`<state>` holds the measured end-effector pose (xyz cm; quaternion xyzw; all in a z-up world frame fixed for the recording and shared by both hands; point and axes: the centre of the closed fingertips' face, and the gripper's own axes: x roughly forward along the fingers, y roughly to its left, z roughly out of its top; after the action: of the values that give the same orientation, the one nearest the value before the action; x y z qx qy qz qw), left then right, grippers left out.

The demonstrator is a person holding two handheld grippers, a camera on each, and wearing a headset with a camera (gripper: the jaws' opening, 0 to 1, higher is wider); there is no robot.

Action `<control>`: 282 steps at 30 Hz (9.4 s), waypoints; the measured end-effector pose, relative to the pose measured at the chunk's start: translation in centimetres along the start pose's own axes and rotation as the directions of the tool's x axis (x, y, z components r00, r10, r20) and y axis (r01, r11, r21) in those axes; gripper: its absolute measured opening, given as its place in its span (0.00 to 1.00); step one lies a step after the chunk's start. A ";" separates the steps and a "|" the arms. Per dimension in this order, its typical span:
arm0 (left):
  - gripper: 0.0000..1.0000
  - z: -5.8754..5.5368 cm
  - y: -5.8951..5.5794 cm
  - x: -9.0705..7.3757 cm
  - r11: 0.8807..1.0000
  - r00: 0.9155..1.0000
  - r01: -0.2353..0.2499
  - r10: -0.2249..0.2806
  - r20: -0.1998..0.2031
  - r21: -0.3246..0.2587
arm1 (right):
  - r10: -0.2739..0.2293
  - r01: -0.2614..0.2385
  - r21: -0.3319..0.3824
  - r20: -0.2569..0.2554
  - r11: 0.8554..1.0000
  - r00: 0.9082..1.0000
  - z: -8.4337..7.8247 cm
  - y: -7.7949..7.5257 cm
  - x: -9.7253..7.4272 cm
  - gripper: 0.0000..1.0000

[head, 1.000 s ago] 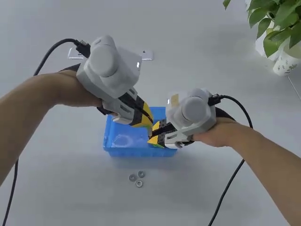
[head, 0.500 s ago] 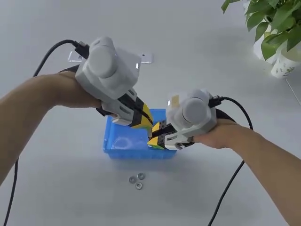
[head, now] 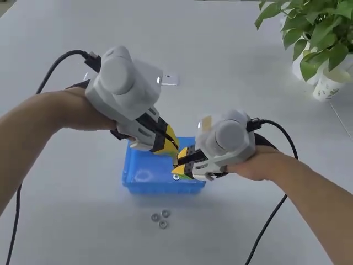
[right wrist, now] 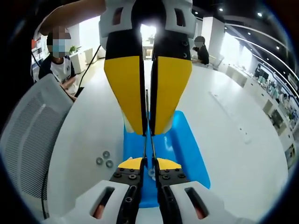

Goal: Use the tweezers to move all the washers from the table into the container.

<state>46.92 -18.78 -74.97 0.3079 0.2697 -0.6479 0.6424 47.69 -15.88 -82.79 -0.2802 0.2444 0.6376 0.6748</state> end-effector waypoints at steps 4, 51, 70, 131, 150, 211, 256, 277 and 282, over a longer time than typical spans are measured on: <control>0.06 0.7 -0.2 -0.6 1.000 1.000 -0.012 0.012 0.002 0.010 | -0.014 0.014 -0.006 0.015 1.000 1.000 0.7 0.1 -0.6 0.11; 0.06 -0.1 -7.4 -0.5 1.000 0.999 0.029 -0.029 -0.026 -0.006 | 0.021 -0.021 -0.014 -0.001 1.000 1.000 0.6 7.6 0.0 0.12; 0.06 -2.0 -9.2 0.5 0.998 0.998 0.048 -0.049 -0.032 -0.037 | 0.058 -0.058 -0.017 -0.003 0.998 0.998 -0.1 9.8 1.8 0.12; 0.06 -4.2 -9.5 2.0 0.994 0.997 0.069 -0.072 -0.034 -0.084 | 0.082 -0.082 0.031 -0.014 0.996 0.997 -1.8 10.5 4.0 0.10; 0.06 -4.2 -9.4 2.0 0.994 0.996 0.073 -0.076 -0.036 -0.081 | 0.078 -0.078 0.038 -0.013 0.996 0.997 -1.9 10.5 4.0 0.10; 0.06 0.4 -5.9 -3.6 0.999 1.000 0.017 -0.017 -0.018 -0.045 | 0.034 -0.034 -0.036 0.020 0.999 0.999 3.7 6.2 -0.4 0.10; 0.06 -1.4 -0.2 -0.4 0.999 1.000 -0.022 0.021 -0.008 -0.030 | 0.001 -0.001 0.007 -0.002 1.000 1.000 0.5 0.4 1.6 0.10; 0.06 -2.9 0.5 1.5 0.998 1.000 -0.018 0.018 -0.017 -0.054 | 0.033 -0.032 0.013 -0.046 0.999 0.998 -1.7 -0.1 3.2 0.10; 0.06 -3.2 0.6 1.6 0.998 1.000 -0.022 0.020 -0.023 -0.055 | 0.037 -0.037 0.011 -0.052 0.999 0.998 -1.8 -0.1 3.4 0.10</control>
<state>47.68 -17.54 -78.27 0.3000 0.2915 -0.6299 0.6544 48.02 -14.73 -86.42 -0.2889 0.2703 0.6412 0.6575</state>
